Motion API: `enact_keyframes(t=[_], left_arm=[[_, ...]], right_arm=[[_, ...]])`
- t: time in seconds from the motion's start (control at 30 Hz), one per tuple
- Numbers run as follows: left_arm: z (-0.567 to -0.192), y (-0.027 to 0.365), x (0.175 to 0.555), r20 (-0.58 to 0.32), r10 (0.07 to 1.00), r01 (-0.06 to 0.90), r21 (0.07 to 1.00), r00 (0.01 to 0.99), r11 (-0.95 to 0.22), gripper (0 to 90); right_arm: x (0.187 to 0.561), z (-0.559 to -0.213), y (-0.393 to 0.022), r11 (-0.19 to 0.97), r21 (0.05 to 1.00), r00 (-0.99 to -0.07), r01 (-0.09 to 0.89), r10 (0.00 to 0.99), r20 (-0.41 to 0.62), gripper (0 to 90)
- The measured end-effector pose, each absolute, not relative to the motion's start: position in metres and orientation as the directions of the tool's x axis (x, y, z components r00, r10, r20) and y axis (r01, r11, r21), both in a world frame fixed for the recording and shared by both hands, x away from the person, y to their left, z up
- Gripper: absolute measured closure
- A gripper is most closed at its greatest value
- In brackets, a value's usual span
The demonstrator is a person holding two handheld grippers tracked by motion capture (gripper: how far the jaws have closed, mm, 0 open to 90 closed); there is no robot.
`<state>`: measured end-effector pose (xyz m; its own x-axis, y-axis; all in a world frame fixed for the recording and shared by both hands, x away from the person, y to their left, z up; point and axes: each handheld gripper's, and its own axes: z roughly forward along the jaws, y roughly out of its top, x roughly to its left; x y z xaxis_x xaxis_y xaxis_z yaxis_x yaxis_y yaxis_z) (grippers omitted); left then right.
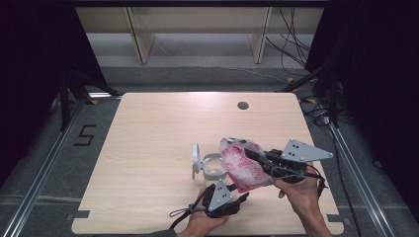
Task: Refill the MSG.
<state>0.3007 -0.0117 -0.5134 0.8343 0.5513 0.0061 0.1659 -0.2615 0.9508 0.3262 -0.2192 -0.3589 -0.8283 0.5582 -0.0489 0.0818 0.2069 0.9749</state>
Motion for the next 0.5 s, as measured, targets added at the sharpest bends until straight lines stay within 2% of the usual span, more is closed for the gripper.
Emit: enact_keyframes(t=[0.2,0.23,0.27,0.37,0.43,0.47,0.5], left_arm=[[-0.5138,-0.0107,0.3032,0.011,0.558,0.167,0.949,0.830,-0.267,68.0],[-0.5140,-0.0111,0.3032,0.013,0.561,0.166,0.949,0.828,-0.267,70.1],[-0.5142,-0.0114,0.3036,0.010,0.556,0.167,0.949,0.831,-0.267,71.7],[-0.5140,-0.0112,0.3032,0.010,0.559,0.167,0.950,0.829,-0.265,74.5],[-0.5148,-0.0112,0.3031,0.016,0.556,0.152,0.955,0.831,-0.254,81.7],[-0.5150,-0.0120,0.3016,0.012,0.552,0.152,0.956,0.834,-0.251,82.1],[-0.5145,-0.0126,0.2998,0.017,0.552,0.152,0.954,0.834,-0.259,82.4]], right_arm=[[0.3258,-0.3600,-0.2171,0.188,0.976,-0.839,0.107,0.544,-0.013,90.0],[0.3265,-0.3593,-0.2174,0.206,0.975,-0.829,0.083,0.557,-0.047,90.0],[0.3257,-0.3601,-0.2152,0.189,0.977,-0.835,0.101,0.550,-0.020,90.0],[0.3267,-0.3596,-0.2153,0.204,0.975,-0.833,0.092,0.551,-0.037,90.0],[0.3270,-0.3593,-0.2141,0.195,0.976,-0.832,0.095,0.553,-0.029,90.0],[0.3265,-0.3587,-0.2139,0.197,0.975,-0.825,0.106,0.565,-0.025,90.0],[0.3281,-0.3577,-0.2135,0.217,0.973,-0.821,0.080,0.568,-0.059,90.0]])
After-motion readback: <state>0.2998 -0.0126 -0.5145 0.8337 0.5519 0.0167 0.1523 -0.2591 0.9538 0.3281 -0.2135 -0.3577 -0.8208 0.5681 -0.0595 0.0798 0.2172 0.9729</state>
